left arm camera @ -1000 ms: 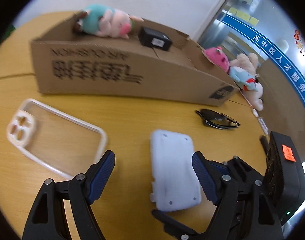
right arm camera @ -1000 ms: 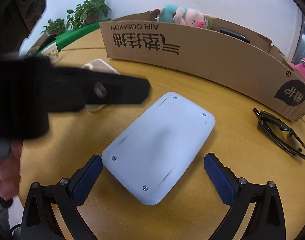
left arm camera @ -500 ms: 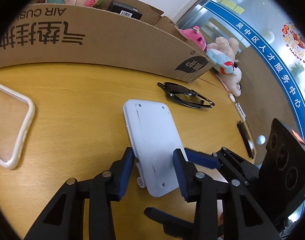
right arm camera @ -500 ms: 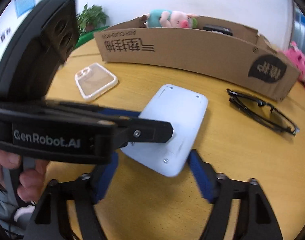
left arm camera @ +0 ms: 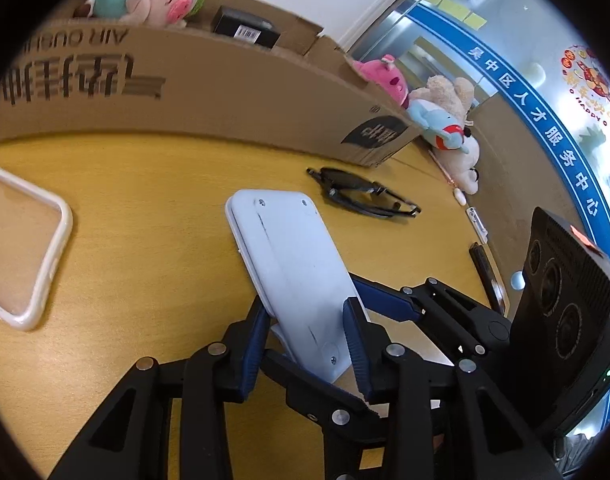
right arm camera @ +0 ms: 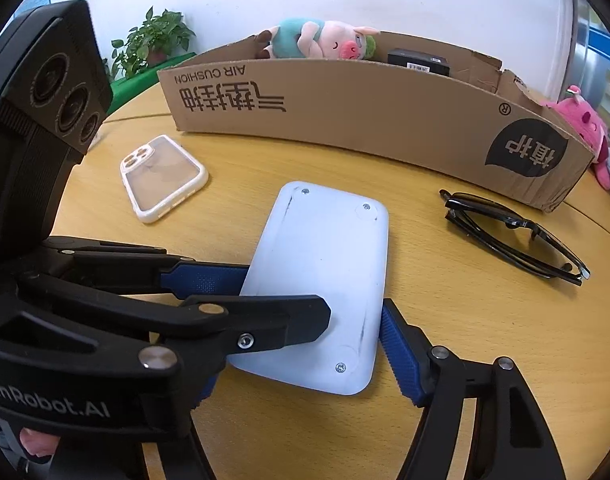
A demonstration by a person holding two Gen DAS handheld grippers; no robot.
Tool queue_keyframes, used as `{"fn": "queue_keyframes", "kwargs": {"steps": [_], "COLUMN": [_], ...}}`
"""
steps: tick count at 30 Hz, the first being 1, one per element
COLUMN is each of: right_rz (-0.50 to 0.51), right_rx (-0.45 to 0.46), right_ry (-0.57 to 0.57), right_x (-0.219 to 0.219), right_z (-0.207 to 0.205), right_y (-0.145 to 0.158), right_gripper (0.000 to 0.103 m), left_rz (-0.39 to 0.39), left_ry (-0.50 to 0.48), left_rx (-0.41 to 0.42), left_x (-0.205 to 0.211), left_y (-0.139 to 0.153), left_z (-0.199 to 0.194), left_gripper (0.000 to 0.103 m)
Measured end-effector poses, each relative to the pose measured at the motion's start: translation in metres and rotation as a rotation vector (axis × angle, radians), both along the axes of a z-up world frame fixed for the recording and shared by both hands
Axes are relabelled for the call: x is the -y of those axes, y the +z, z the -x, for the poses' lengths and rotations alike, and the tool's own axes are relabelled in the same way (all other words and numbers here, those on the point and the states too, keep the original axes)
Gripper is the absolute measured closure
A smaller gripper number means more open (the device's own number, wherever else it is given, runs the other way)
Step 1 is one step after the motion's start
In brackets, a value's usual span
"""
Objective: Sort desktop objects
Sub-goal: 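Close both tools on opposite sides of the white case, then lift the white case with both tools and carry it over the cardboard box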
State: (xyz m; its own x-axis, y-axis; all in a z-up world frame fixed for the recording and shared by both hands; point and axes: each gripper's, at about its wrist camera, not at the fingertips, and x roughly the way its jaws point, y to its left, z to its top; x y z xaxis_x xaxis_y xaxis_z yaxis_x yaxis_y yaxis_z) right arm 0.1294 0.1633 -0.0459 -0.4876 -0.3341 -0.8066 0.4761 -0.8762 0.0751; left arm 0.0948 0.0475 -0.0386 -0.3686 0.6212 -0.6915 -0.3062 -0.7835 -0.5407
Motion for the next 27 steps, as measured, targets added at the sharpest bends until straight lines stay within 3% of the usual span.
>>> {"fn": "queue_keyframes", "kwargs": {"steps": [6, 11, 17, 21, 27], "right_rz": [0.053, 0.083, 0.087, 0.127, 0.162], "right_rx": [-0.085, -0.209, -0.374, -0.422, -0.424], "right_ry": [-0.024, -0.014, 0.006, 0.008, 0.002], "right_x": [0.001, 0.008, 0.024, 0.029, 0.035], "right_z": [-0.001, 0.008, 0.017, 0.029, 0.054], "right_y": [0.045, 0.11, 0.178, 0.207, 0.221], "right_gripper": [0.034, 0.034, 0.034, 0.034, 0.035], "left_rz": [0.005, 0.01, 0.072, 0.048, 0.029], "left_ry": [-0.001, 0.002, 0.012, 0.013, 0.002], "left_rx": [-0.122, -0.266, -0.435, -0.472, -0.469], "left_x": [0.002, 0.005, 0.004, 0.015, 0.024], "left_y": [0.058, 0.124, 0.19, 0.21, 0.22], "left_z": [0.003, 0.013, 0.021, 0.033, 0.06], "left_gripper": [0.069, 0.069, 0.069, 0.074, 0.075]}}
